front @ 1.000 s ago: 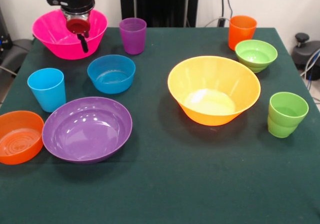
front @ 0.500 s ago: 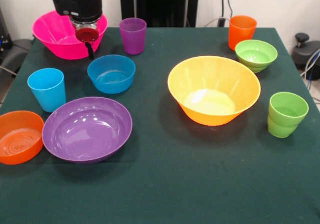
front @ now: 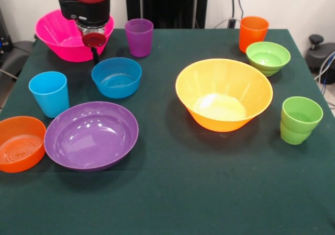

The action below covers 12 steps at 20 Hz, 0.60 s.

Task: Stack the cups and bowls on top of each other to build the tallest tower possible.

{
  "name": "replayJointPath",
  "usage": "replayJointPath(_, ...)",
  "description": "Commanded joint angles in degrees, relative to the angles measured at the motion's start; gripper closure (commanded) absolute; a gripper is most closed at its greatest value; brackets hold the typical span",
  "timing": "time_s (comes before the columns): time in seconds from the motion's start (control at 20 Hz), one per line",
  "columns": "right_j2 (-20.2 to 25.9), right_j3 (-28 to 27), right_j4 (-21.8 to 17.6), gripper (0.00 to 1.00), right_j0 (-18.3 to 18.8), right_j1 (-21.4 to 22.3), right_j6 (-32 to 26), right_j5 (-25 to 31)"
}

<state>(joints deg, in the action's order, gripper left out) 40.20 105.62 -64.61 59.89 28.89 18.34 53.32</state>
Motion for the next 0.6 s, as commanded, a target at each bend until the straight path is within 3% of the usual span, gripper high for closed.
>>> replayJointPath(0.05,-3.9,-4.8,-5.5,0.00,-3.3,-0.3,-5.6,-0.7)
replayJointPath(0.6,-3.3,-4.0,-3.0,0.00,-2.7,0.7,-8.4,0.5)
